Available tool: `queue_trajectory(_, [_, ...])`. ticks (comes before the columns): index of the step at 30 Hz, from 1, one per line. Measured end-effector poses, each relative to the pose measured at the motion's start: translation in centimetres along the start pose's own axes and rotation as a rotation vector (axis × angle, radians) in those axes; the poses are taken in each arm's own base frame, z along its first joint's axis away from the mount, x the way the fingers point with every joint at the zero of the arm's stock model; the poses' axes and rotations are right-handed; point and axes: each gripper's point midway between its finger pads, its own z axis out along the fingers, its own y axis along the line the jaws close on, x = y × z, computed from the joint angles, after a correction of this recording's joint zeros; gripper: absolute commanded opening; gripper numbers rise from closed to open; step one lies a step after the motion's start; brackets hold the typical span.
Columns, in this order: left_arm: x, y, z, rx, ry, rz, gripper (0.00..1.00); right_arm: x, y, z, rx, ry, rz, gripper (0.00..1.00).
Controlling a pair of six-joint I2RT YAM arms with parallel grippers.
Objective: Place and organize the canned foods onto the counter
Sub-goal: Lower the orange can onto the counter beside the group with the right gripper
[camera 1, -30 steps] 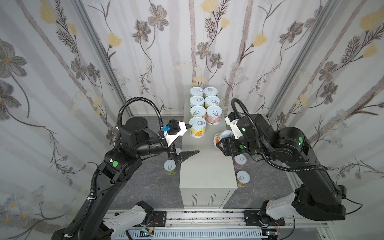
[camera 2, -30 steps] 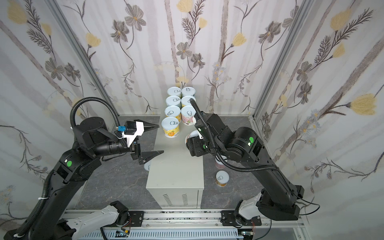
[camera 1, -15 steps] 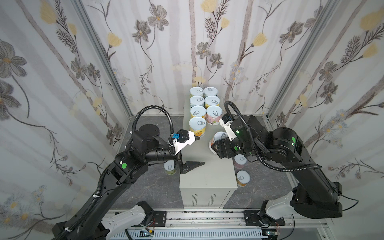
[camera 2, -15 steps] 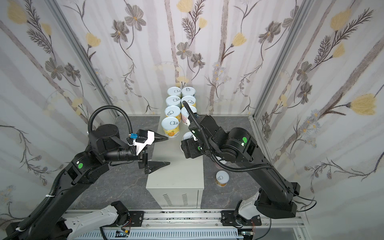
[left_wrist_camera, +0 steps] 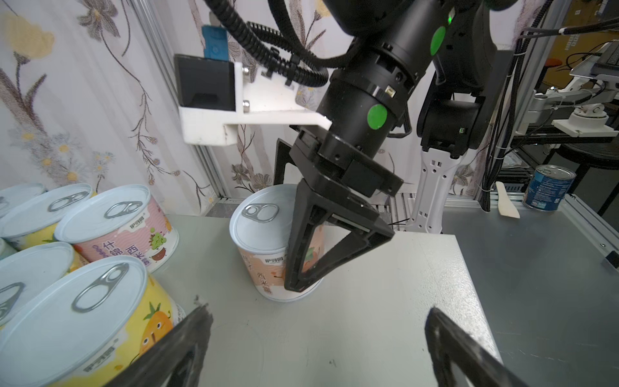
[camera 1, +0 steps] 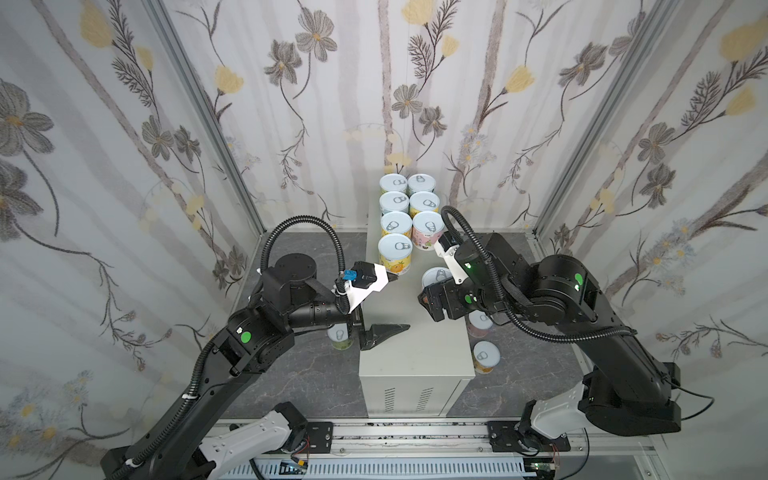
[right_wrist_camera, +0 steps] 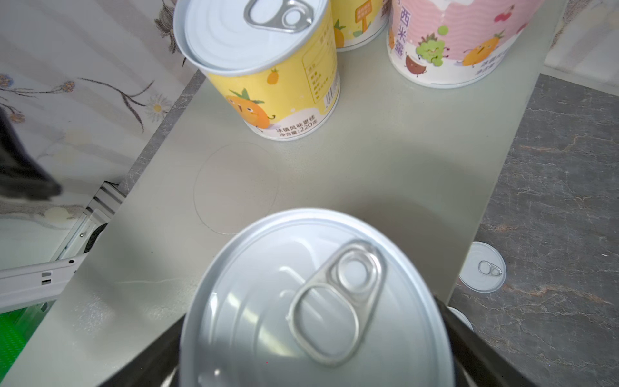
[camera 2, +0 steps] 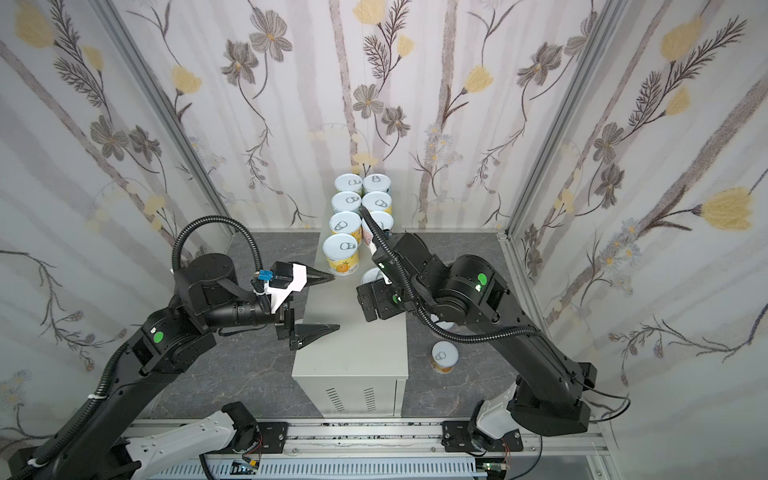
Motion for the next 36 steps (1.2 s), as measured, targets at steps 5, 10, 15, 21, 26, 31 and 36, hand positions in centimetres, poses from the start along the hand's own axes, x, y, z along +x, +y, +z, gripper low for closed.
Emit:
queue_trajectory(5, [-0.9, 0.5, -1.5, -0.082, -0.021, 0.027, 1.00, 0.3, -0.6, 0.1, 0.052, -0.014, -0.060, 0.99])
queue_trajectory(10, [-1.7, 2.5, -3.1, -0.248, -0.032, 0.051, 1.00, 0.5, -1.6, -1.7, 0.041, -0.084, -0.099, 0.99])
queue_trajectory(15, [-3.2, 6.0, -4.7, -0.467, -0.061, 0.073, 1.00, 1.6, -2.0, -2.3, -0.005, -0.146, -0.140, 0.99])
queue_trajectory(21, [-3.8, 8.2, -4.9, -0.570, -0.060, 0.072, 1.00, 2.9, -1.8, -2.2, -0.069, -0.202, -0.188, 0.82])
queue_trajectory(26, [-3.5, 9.1, -4.5, -0.594, -0.048, 0.067, 1.00, 2.9, -1.7, -2.8, -0.108, -0.267, -0.201, 0.71])
queue_trajectory(31, [-3.8, 9.3, -4.4, -0.598, -0.066, 0.074, 1.00, 2.7, -1.3, -3.0, -0.140, -0.300, -0.204, 0.72])
queue_trajectory(36, [-3.0, 9.6, -4.0, -0.604, -0.039, 0.052, 1.00, 2.4, -0.8, -2.2, -0.140, -0.302, -0.229, 0.73])
